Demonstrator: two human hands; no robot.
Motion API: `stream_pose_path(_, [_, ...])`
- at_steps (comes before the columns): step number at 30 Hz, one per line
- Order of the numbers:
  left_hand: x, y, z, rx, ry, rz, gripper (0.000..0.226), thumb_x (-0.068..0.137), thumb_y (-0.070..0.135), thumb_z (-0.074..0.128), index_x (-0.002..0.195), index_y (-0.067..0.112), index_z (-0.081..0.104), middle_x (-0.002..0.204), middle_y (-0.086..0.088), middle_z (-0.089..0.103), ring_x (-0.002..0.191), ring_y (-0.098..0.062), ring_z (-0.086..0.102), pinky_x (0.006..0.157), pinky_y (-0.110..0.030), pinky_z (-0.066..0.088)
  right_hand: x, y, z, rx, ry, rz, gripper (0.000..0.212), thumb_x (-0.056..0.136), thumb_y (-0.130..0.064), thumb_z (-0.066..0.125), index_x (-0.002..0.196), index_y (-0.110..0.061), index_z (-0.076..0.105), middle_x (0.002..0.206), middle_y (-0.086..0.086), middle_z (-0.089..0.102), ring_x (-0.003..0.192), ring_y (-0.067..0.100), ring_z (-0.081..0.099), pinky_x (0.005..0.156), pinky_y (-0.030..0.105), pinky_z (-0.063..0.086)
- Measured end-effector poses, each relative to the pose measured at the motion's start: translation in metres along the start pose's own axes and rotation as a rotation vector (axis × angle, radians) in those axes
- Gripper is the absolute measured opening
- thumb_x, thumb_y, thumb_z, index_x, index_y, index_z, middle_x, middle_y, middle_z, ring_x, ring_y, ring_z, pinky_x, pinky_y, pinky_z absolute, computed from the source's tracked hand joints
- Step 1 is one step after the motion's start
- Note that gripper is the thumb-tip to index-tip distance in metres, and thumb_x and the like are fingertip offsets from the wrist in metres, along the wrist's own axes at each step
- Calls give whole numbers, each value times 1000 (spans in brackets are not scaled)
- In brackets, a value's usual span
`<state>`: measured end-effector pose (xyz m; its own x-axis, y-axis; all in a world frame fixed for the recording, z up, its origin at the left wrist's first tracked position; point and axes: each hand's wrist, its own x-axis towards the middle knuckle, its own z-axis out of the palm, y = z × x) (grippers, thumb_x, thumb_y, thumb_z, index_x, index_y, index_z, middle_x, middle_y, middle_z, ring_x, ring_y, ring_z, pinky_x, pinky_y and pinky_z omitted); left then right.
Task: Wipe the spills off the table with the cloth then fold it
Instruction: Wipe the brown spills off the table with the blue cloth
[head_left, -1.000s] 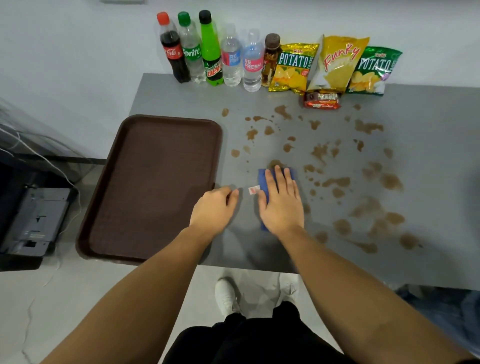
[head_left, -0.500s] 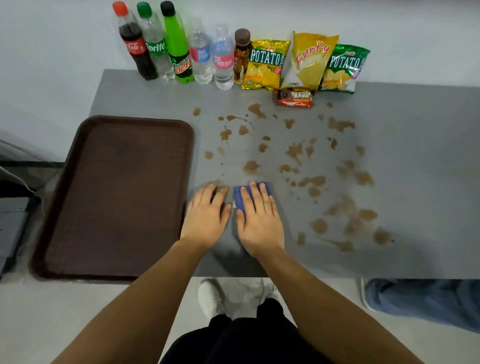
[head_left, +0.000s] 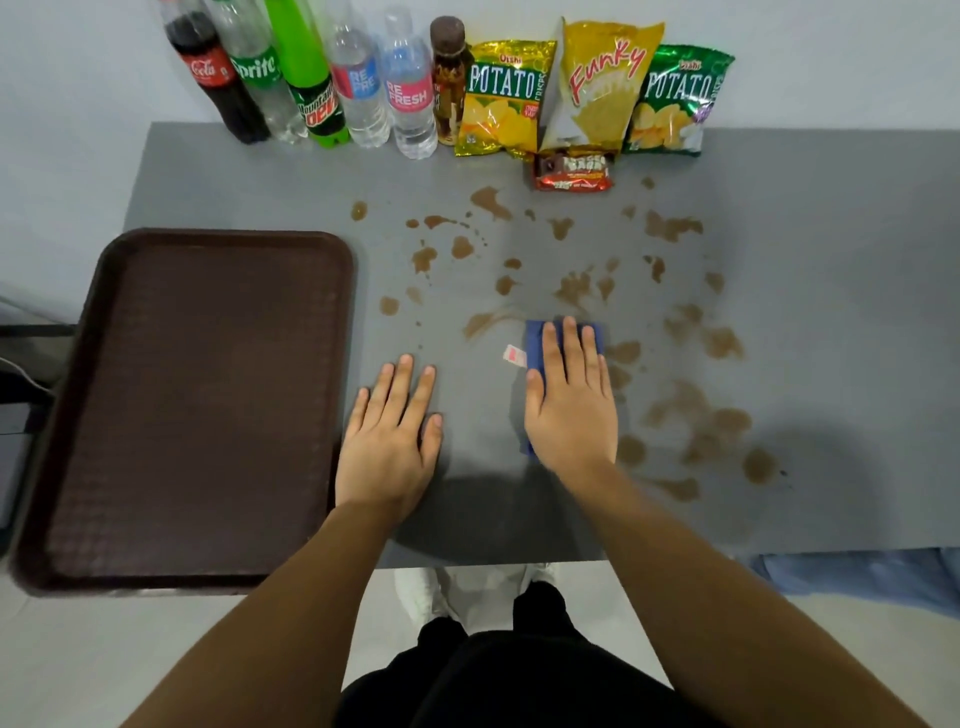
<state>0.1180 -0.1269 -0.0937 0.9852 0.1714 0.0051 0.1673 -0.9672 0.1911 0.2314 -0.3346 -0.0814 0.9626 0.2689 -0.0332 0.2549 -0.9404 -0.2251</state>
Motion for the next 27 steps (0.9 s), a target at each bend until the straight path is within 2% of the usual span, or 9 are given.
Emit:
stream_pose_path(3, [0, 0, 1, 16, -1, -6, 60, 109, 42, 29, 165, 24, 21, 173, -4, 16, 160, -23, 12, 129, -49, 17, -31, -13, 6, -7, -4, 14, 61, 109, -39, 22, 165, -16, 12, 173, 9, 9, 161, 26, 3, 130, 45, 12])
stream_pose_path(6, [0, 1, 2, 19, 14, -10, 59, 109, 41, 30, 165, 23, 22, 173, -4, 17, 160, -23, 13, 128, -49, 18, -38, -35, 11, 35, -8, -73, 60, 109, -38, 27, 165, -18, 16, 173, 6, 11, 161, 25, 4, 130, 44, 12])
stream_pose_path(10, [0, 0, 3, 22, 14, -10, 59, 109, 43, 29, 165, 24, 22, 173, -4, 16, 160, -22, 12, 129, -48, 17, -9, -50, 10, 55, -20, -236, 58, 108, -38, 32, 163, -20, 26, 172, 5, 19, 160, 24, 8, 130, 43, 15])
stream_pose_path(13, [0, 0, 1, 3, 4, -7, 59, 109, 42, 29, 165, 24, 21, 173, -3, 15, 161, -22, 10, 129, -48, 15, 18, -45, 6, 54, -53, -269, 59, 107, -41, 28, 163, -21, 25, 172, 3, 19, 161, 23, 7, 130, 42, 13])
stream_pose_path(18, [-1, 1, -5, -41, -36, -18, 59, 110, 43, 26, 166, 27, 18, 174, 0, 11, 161, -19, 4, 130, -47, 11, 42, -14, -2, 36, -48, -150, 60, 108, -38, 29, 164, -20, 21, 173, 4, 16, 160, 24, 7, 130, 43, 10])
stream_pose_path(23, [-1, 6, -13, -88, -98, -44, 58, 111, 44, 24, 166, 30, 12, 174, 3, 2, 161, -18, -4, 131, -46, 5, 13, 30, -13, -4, -37, -38, 60, 107, -34, 32, 164, -17, 20, 173, 6, 15, 160, 26, 7, 131, 43, 9])
stream_pose_path(27, [-4, 18, -23, -136, -59, -64, 54, 112, 38, 34, 164, 28, 24, 173, -3, 11, 161, -23, 2, 130, -48, 4, -37, 34, -15, -18, -20, -10, 61, 105, -33, 33, 162, -14, 26, 171, 10, 23, 159, 29, 13, 130, 45, 14])
